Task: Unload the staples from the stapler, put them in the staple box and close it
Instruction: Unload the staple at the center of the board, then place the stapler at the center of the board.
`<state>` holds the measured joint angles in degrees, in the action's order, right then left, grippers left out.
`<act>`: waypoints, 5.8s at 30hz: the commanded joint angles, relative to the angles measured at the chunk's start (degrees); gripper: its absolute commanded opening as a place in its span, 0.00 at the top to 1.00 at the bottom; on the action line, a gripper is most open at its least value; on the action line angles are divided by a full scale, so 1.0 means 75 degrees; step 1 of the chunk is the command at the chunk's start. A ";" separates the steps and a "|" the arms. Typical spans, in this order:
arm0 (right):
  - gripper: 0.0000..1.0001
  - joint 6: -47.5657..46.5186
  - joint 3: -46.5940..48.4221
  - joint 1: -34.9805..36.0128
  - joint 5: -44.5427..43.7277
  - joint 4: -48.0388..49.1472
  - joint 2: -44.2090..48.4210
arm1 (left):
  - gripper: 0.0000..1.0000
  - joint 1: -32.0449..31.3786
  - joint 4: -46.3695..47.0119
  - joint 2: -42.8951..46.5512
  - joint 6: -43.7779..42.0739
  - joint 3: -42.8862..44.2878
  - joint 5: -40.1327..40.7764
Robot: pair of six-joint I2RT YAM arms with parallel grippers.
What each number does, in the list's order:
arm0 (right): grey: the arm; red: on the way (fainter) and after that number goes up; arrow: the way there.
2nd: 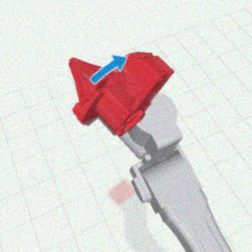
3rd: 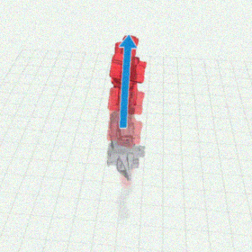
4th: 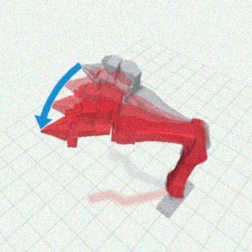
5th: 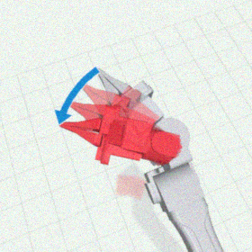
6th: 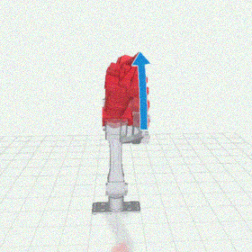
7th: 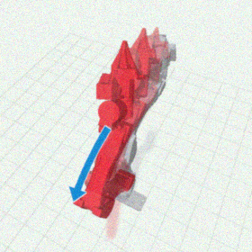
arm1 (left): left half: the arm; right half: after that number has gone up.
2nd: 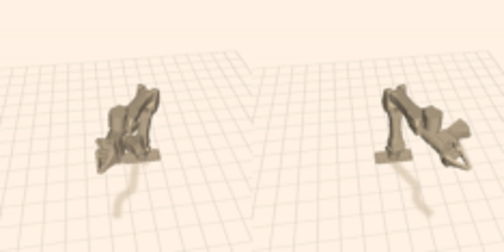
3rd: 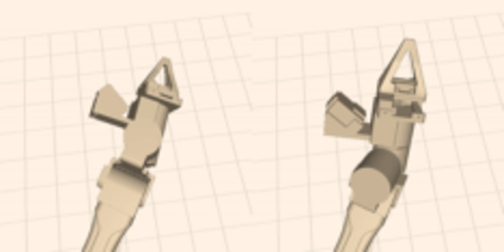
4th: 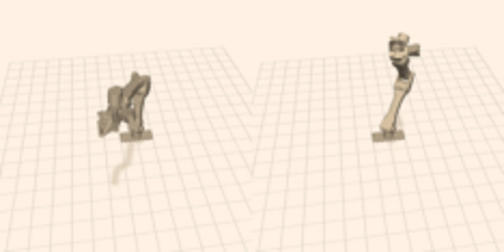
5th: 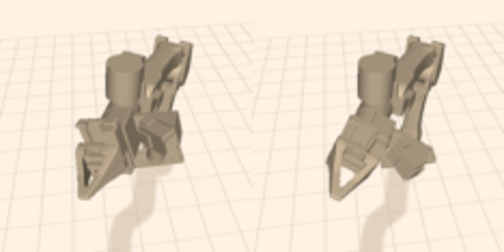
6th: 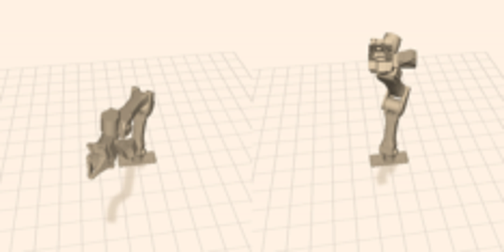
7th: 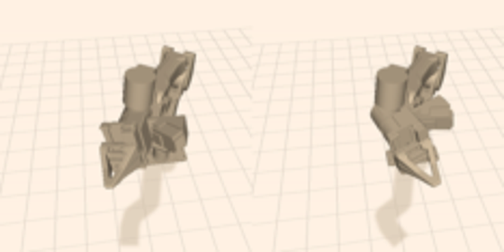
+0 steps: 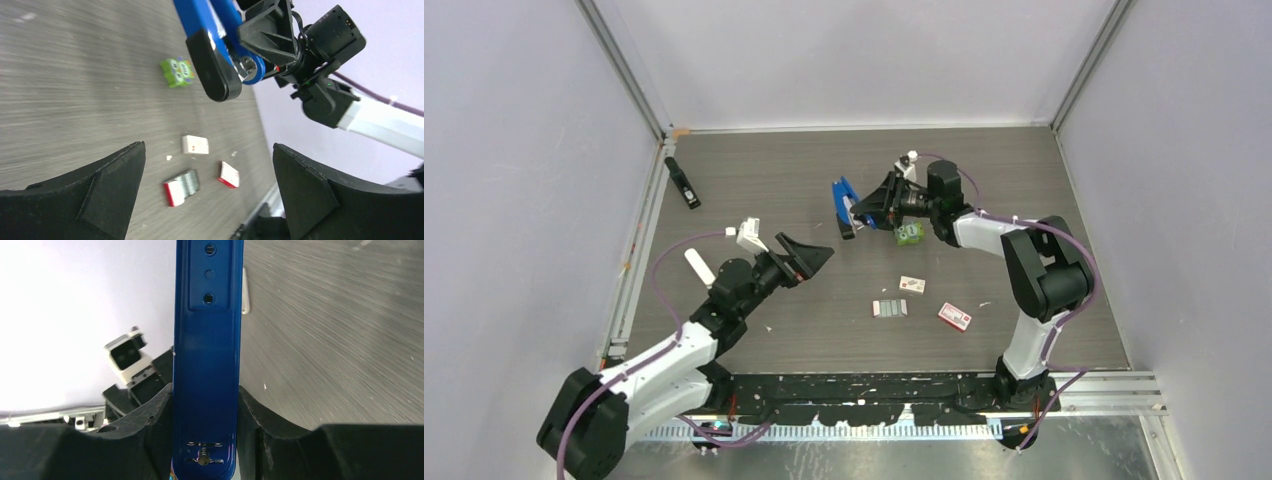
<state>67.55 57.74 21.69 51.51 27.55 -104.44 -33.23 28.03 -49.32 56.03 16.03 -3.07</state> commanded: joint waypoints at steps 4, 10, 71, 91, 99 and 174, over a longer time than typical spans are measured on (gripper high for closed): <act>0.99 0.1547 -0.0142 -0.0158 0.0836 0.4325 0.0363 | 0.00 0.0066 0.3557 -0.1263 0.2439 -0.0141 -0.0783; 0.99 0.1938 -0.0154 -0.0150 0.0899 0.4693 0.0429 | 0.01 0.0072 0.5170 -0.2352 0.2353 -0.0047 -0.0860; 0.99 -1.6392 0.2777 0.0970 -0.4377 -0.7788 0.0034 | 1.00 0.2858 0.1984 -0.3526 -0.5441 0.0415 -0.2958; 0.99 -1.0305 0.4588 0.1522 -0.0242 -0.8691 0.0086 | 1.00 0.2156 0.4908 -0.4116 0.0438 0.1472 -0.4009; 0.86 -0.6892 0.4011 0.1528 0.0667 -0.6611 0.0257 | 1.00 0.1490 0.4671 -0.3668 0.0967 0.1521 -0.3486; 0.01 -0.7815 -0.0029 -0.0978 0.2228 -0.4473 0.4480 | 0.08 0.5355 -0.3951 -0.3642 -0.2855 0.5458 -0.0741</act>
<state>12.21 58.19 14.66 66.22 -8.54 -72.10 -0.45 -1.45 -77.58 27.27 60.45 -5.74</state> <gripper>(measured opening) 0.995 0.944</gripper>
